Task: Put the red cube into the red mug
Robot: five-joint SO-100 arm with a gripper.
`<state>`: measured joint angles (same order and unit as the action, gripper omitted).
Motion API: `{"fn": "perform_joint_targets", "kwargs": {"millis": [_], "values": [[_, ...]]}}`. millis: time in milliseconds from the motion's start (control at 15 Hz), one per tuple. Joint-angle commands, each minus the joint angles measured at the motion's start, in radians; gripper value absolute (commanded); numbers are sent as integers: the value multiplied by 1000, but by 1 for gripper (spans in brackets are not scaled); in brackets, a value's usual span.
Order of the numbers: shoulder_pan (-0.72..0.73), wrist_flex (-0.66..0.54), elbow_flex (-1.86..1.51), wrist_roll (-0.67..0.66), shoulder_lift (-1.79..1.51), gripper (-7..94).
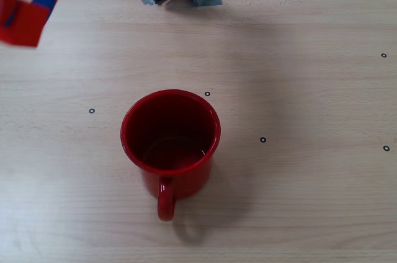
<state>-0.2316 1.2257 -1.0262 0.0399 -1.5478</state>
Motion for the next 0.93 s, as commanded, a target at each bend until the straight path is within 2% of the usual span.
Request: {"fn": "perform_joint_targets", "kwargs": {"millis": [0,267,400,600,867], "values": [[38,95,35,-83,-143,0],[138,341,25,-63,-233,0],[176,387,11,-43,-232,0],[256,403,9,-38,-144,0],[316,313,112,-18,106,0]]}}
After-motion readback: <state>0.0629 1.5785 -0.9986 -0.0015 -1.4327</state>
